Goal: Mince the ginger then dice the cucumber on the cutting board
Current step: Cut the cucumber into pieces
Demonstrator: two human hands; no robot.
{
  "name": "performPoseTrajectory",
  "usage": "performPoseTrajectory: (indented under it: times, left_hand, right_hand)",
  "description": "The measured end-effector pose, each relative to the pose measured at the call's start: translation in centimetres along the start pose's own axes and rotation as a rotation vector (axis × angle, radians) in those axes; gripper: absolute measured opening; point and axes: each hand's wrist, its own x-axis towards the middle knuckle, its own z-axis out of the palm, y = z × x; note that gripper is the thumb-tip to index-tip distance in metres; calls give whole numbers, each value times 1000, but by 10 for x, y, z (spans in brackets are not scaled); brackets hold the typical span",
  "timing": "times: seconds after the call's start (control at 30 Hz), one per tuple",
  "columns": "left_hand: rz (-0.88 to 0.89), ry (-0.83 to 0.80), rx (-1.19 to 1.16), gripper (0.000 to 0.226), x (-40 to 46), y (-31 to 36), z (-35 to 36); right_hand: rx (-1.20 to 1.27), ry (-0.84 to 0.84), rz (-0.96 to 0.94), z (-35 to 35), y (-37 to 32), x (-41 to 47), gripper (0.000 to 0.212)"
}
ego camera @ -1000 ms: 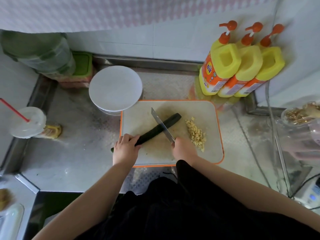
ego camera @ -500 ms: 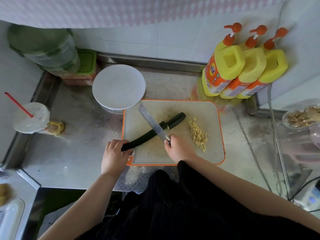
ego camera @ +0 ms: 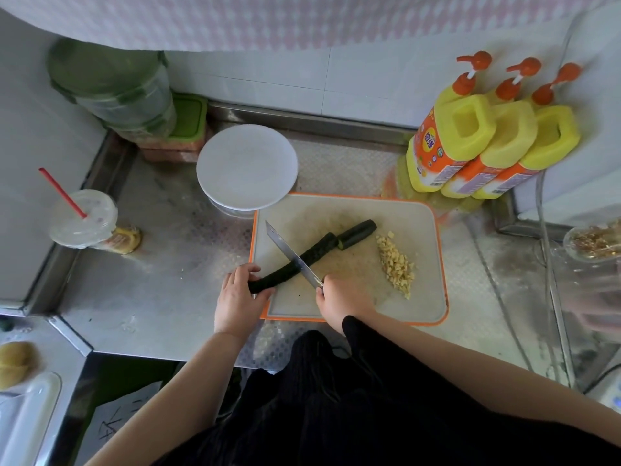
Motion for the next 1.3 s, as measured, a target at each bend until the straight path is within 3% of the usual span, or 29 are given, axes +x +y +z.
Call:
performPoseTrajectory:
  times: [0.23,0.4,0.53,0.63,0.77,0.9,1.03,1.1,1.2,1.3]
  left_hand:
    - [37,-18,57,41,1,-2,1]
    - [133,-61,247,31,7,-8,3]
    - [97,82,179,25,4,-11,-2]
    - [61,162,190,23,9,-5,-5]
    - [8,83,226,29,30,23,2]
    - [2,-25,428,38,41,39,16]
    - [329,98,455,45,44,67,38]
    - [451,4,467,48,51,95,51]
    - [368,-223,537,54,68,138,75]
    - [435,-290,763,51,81,157,91]
  right_hand:
    - [82,-132,51,11,-3,2,28]
    - [143,-138,123,10,2,6,32]
    - [249,-165,147,5,12,9,31]
    - [301,-88,100,-1,27,4,31]
    - [444,105,79,-21,50,-13,31]
    - [608,240,188,-25,79,-27,25]
    - [648,313,287,-20,103,-36,37]
    - [657,327,311,-16,109,-39,37]
    - [650,334,309,-15,113,-40,38]
    - [656,358,275,-18,114,-40,40]
